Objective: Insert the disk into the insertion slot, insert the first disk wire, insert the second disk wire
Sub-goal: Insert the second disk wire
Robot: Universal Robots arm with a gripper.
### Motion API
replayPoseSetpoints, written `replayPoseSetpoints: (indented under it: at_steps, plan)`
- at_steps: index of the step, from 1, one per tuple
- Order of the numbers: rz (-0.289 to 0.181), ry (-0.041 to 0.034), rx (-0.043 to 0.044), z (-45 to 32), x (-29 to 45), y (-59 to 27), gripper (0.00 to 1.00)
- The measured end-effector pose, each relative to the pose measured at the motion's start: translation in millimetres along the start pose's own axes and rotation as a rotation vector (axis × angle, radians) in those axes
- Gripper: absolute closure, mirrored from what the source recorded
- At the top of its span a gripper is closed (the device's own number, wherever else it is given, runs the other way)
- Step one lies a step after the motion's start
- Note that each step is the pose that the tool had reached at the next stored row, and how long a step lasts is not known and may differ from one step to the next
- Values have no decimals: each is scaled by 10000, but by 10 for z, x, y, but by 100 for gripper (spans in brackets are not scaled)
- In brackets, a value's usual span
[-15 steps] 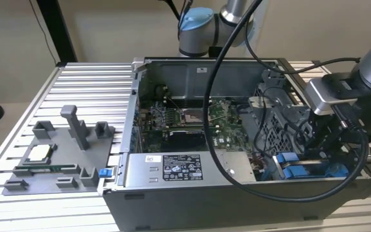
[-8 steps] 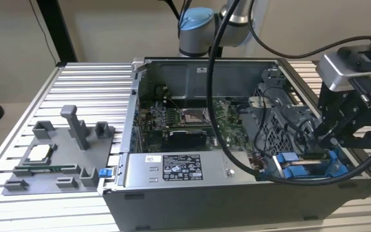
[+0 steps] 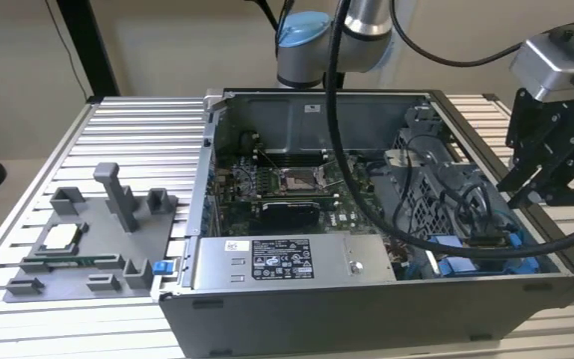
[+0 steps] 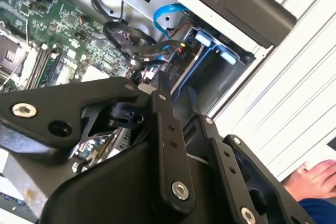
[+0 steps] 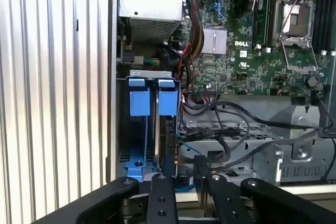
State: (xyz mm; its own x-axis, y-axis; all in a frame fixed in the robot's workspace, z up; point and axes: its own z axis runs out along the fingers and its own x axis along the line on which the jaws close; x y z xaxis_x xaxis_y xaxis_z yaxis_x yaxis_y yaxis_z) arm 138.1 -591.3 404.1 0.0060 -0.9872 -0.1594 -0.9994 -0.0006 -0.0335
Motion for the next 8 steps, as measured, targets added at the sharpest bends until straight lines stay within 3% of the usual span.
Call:
replayPoseSetpoints:
  at_steps: [8]
  plan:
    - [1,-1,0,-7,-1,0,0]
